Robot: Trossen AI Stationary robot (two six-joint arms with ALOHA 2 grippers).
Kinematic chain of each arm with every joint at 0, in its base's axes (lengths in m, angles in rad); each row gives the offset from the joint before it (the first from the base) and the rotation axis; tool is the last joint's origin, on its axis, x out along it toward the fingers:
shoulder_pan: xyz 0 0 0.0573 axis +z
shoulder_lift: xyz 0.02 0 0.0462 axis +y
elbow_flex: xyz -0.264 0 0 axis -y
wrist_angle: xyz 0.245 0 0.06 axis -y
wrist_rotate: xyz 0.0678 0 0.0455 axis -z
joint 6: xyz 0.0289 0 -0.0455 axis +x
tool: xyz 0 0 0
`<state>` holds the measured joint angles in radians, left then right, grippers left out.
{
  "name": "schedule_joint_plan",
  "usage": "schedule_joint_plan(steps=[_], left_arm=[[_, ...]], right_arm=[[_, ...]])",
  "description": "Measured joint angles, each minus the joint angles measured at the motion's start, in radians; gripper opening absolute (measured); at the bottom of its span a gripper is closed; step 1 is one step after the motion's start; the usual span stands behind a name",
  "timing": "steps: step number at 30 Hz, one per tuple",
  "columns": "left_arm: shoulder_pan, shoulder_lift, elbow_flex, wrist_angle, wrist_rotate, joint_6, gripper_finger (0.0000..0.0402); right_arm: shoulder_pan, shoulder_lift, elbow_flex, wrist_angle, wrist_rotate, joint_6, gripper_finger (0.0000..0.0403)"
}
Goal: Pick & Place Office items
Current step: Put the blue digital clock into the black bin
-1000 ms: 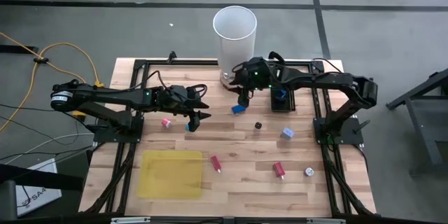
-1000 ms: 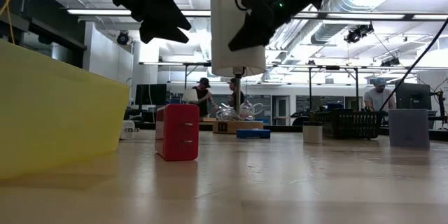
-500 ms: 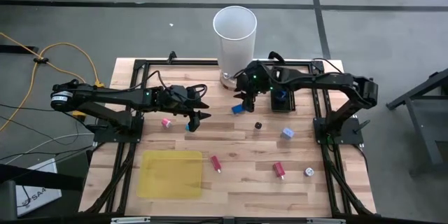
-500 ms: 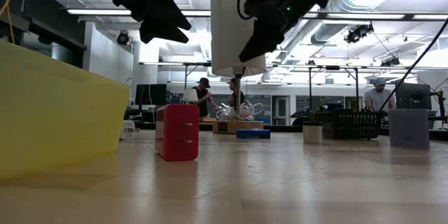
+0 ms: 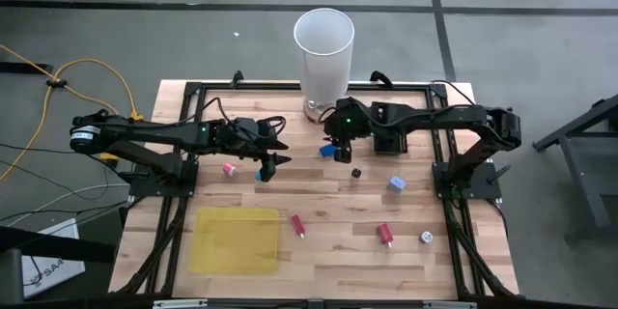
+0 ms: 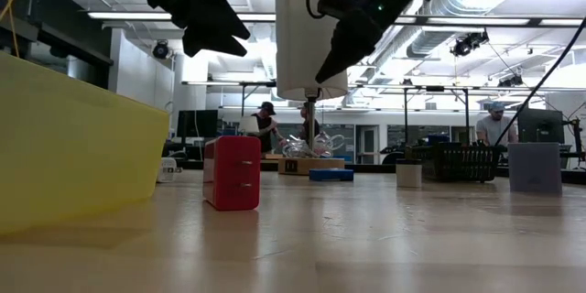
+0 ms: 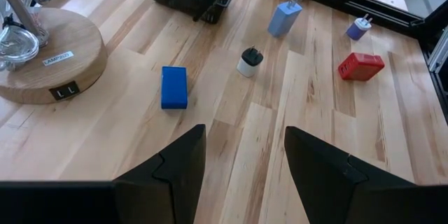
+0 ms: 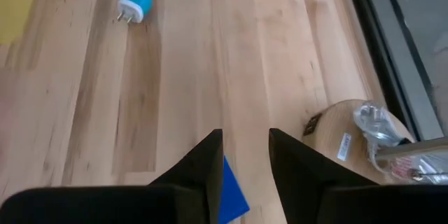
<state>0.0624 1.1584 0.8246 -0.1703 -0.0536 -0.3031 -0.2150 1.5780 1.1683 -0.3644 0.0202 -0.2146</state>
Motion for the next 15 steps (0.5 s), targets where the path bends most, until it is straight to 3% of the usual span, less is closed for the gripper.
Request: schedule_joint_plan(steps=[8, 15], left_arm=[[0.0, 0.0, 0.0, 0.0, 0.0, 0.0, 0.019], [0.0, 0.0, 0.0, 0.0, 0.0, 0.0, 0.019]], right_arm=[[0.006, 0.0, 0.0, -0.026, 0.002, 0.001, 0.0103], [-0.003, 0.084, -0.001, -0.017, -0.034, 0.002, 0.0103]])
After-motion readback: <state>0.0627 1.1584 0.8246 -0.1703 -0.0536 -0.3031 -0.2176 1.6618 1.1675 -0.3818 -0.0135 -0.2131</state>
